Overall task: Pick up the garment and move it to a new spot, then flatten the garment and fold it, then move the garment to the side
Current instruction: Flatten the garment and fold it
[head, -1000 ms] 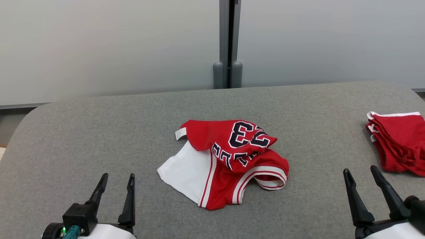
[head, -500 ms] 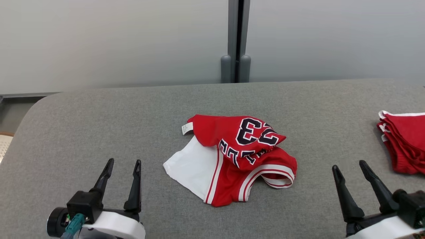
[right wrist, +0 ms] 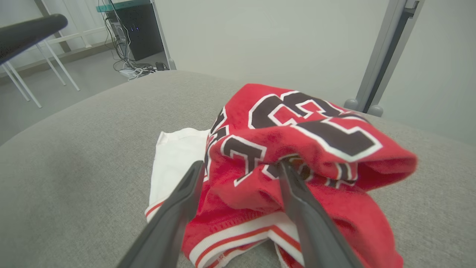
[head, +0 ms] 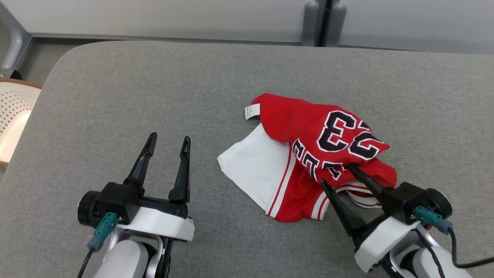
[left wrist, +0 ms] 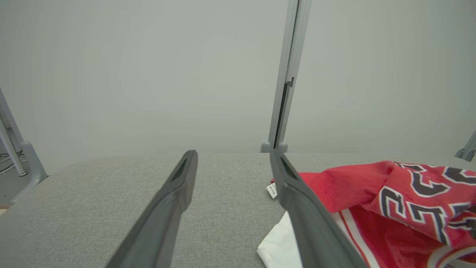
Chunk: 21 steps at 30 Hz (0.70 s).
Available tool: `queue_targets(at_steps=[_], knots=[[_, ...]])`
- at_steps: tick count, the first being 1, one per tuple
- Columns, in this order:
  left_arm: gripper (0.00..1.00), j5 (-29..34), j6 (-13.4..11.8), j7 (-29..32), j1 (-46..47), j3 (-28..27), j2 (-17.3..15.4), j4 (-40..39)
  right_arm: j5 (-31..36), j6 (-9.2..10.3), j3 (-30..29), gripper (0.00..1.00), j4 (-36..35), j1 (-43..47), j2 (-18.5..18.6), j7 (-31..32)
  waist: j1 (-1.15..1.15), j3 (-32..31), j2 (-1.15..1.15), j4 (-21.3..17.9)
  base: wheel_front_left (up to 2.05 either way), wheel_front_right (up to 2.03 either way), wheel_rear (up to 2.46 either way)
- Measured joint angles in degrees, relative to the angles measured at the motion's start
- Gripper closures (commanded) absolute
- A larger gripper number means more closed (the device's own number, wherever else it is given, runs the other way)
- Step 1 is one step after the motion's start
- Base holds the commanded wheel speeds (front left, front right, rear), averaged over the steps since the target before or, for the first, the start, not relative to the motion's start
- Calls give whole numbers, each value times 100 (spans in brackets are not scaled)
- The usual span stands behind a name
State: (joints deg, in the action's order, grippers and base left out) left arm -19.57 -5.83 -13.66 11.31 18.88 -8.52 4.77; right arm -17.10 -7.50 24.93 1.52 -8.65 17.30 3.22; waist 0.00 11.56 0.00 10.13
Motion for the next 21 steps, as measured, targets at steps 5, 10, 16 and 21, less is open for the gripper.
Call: queue_targets(at_steps=[5,10,16,21], knots=[[0,8,22,-73,125,-24,68,94,69,0,229,68,511,-537,127,-23,0,308,0,209,0,0,0],[0,46,25,-109,236,-67,109,130,-21,0,49,100,721,-903,167,-240,0,497,0,270,0,0,0],[0,92,32,-126,343,-124,167,105,-133,0,-720,100,888,-1250,147,-474,0,665,0,205,0,0,0],[0,146,85,-133,431,-138,203,102,-415,0,-1362,100,1272,-1516,60,-625,0,796,0,135,0,0,0]])
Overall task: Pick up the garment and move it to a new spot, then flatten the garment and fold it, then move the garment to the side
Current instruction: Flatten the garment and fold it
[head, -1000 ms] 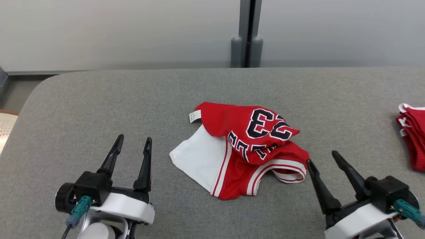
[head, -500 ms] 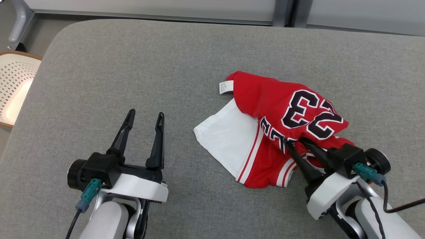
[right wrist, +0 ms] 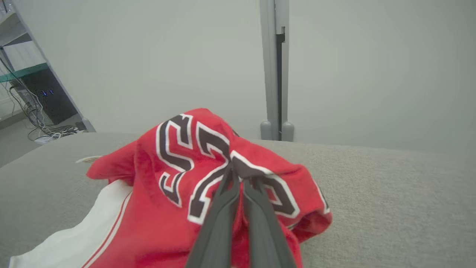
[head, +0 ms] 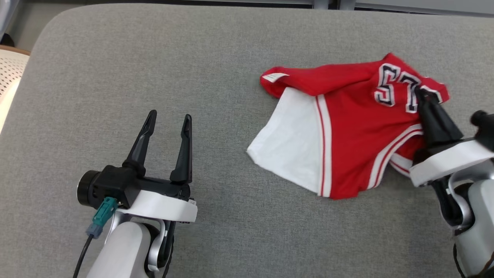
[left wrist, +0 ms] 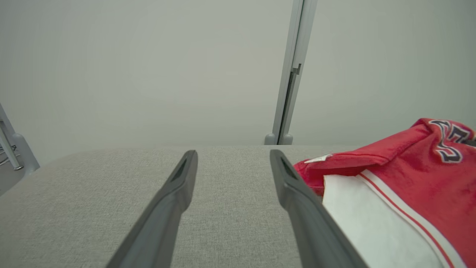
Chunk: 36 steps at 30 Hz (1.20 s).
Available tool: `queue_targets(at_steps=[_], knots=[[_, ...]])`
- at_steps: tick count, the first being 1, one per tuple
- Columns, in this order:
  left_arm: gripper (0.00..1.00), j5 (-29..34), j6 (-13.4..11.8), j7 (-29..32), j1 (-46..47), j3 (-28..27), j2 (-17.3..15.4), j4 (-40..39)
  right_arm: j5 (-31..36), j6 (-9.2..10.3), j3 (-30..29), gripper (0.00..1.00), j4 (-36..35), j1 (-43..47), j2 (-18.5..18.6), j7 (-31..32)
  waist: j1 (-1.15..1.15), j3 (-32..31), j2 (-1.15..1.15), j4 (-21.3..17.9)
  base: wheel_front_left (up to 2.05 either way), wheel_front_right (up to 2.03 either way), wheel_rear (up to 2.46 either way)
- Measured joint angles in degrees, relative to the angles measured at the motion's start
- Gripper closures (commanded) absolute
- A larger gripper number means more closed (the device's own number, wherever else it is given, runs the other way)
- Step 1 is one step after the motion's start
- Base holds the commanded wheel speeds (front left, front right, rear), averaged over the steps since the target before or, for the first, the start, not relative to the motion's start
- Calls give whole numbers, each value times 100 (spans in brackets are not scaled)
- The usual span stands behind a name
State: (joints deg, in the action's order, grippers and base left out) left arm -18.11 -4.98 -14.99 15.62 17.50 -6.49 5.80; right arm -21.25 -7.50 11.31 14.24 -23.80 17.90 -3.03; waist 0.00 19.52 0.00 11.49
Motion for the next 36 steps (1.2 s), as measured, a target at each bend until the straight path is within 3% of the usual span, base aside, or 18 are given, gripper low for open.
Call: queue_targets(at_steps=[1,2,3,4,11,19,28,36], knots=[[0,20,15,0,12,-3,10,-3,-108,1,-100,100,104,-44,-31,-51,0,32,0,-13,0,0,0],[0,43,34,0,16,-3,23,-2,-157,1,-170,62,241,-100,-53,-62,0,62,0,-27,0,0,0],[0,47,40,0,20,-4,30,0,-243,1,-200,40,347,-142,-76,-87,0,90,0,-43,0,0,0],[0,53,46,0,27,-4,37,1,-349,1,-248,0,431,-171,-114,-181,0,116,0,-59,0,0,0],[0,142,90,0,98,-96,94,32,-757,1,-452,0,731,-246,-151,-753,0,175,0,-239,0,0,0],[0,158,114,0,-44,-316,66,57,-308,1,-520,0,-138,404,29,-962,0,-82,0,-453,0,0,0],[0,174,118,-1,-402,-515,-52,85,315,1,-701,0,-1465,1757,-230,-386,0,-575,0,-727,0,0,0],[0,140,75,35,-959,-600,-232,70,539,1,-747,0,-2174,2629,-563,27,0,-1050,0,-999,0,0,0]])
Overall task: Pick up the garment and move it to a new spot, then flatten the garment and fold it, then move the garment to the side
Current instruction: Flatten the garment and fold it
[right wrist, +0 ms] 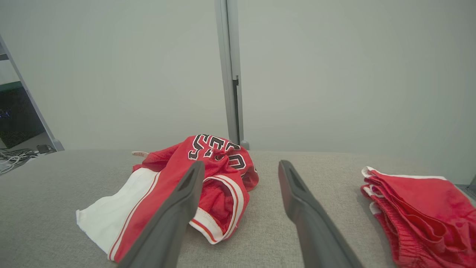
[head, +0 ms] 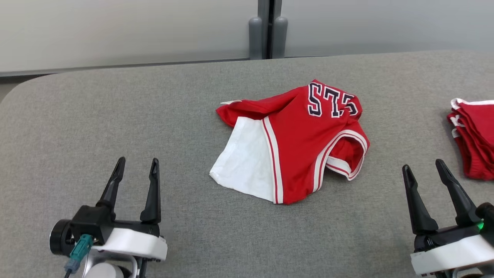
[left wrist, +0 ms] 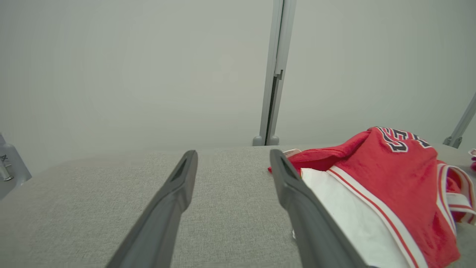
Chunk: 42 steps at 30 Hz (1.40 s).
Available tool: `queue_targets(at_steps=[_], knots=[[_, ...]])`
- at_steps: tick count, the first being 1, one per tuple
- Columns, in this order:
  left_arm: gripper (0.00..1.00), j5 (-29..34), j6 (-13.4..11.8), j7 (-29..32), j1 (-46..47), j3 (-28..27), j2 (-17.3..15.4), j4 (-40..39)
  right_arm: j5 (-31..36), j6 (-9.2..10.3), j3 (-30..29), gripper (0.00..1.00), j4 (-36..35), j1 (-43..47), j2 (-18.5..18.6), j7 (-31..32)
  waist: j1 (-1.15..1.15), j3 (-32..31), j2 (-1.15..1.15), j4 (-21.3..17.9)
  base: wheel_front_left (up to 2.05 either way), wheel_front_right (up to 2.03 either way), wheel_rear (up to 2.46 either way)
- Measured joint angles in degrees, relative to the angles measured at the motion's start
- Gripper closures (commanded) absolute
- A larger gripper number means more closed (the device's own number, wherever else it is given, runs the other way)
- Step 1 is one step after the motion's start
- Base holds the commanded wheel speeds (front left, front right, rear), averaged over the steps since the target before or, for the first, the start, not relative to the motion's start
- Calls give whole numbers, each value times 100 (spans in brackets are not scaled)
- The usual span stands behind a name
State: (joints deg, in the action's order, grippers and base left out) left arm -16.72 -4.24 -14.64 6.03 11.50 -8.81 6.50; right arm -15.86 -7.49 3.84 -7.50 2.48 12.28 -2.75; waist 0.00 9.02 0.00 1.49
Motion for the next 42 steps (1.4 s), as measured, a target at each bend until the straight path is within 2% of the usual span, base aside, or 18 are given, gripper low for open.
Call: queue_targets(at_steps=[8,24,27,34,37,42], knots=[[0,-43,-107,134,-446,-12,-86,-166,45,0,-112,0,-236,300,-93,171,0,-326,0,-114,0,0,0],[0,-44,-131,229,-395,157,-89,-338,24,0,-31,0,-263,264,-43,276,0,-189,0,79,0,0,0],[0,-43,-112,216,-210,229,-15,-380,-14,1,321,0,-221,-13,103,355,0,-43,0,208,0,0,0],[0,-32,-34,86,276,383,207,-300,-208,0,1875,0,341,-970,653,643,0,448,0,662,0,0,0],[0,-33,18,20,509,467,323,-151,-394,0,2605,0,899,-1457,887,767,0,736,0,959,0,0,0],[0,-34,38,-26,642,482,413,0,-506,-1,3219,0,1693,-1935,1102,1039,0,1048,0,1207,0,0,0]])
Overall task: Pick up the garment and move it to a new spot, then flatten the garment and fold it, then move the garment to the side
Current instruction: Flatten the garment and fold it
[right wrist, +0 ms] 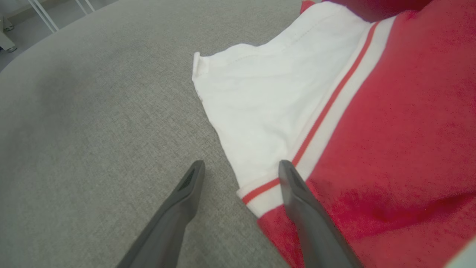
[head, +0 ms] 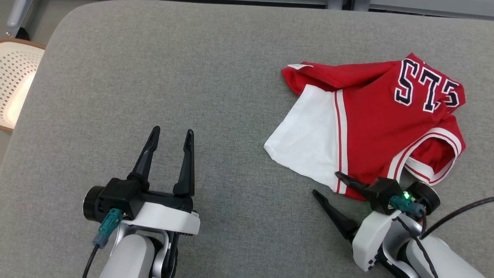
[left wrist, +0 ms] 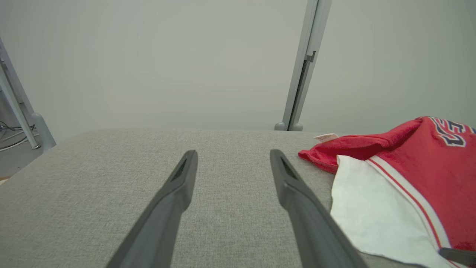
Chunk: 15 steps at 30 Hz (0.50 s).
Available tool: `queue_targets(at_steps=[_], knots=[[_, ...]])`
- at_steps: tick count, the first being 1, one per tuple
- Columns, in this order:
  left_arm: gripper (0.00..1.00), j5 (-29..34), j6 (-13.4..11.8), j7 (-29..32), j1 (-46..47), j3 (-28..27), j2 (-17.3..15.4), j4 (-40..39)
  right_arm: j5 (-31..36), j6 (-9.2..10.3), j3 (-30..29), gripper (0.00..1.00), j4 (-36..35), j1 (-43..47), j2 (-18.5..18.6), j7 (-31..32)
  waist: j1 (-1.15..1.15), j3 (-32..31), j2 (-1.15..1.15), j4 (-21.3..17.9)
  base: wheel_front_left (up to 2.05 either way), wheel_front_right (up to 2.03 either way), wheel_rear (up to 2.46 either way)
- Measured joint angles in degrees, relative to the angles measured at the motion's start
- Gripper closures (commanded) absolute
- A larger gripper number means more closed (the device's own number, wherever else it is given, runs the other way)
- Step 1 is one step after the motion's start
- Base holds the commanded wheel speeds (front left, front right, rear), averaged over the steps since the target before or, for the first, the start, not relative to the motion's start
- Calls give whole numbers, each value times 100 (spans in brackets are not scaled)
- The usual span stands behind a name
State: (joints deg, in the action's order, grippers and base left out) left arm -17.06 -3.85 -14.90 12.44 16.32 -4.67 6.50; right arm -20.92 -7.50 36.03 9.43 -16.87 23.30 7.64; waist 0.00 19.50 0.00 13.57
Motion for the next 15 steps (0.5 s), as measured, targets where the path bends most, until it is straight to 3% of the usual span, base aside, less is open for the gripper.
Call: queue_targets(at_steps=[1,2,4,10,15], knots=[[0,-1,1,0,9,-7,12,23,-15,0,48,0,102,-87,4,20,0,42,0,28,0,0,0],[0,0,1,-1,19,-15,27,35,-20,-1,137,8,191,-188,18,116,0,79,0,45,0,0,0],[0,2,0,-8,48,-62,41,34,-55,-1,249,100,294,-376,23,144,0,122,0,40,0,0,0],[0,93,1,-9,70,-225,48,-46,-109,0,385,100,293,-549,-71,-56,0,124,0,-107,0,0,0],[0,179,33,-9,52,-411,3,-121,-122,0,-237,100,-478,-603,-397,-710,0,57,0,-420,0,0,0]])
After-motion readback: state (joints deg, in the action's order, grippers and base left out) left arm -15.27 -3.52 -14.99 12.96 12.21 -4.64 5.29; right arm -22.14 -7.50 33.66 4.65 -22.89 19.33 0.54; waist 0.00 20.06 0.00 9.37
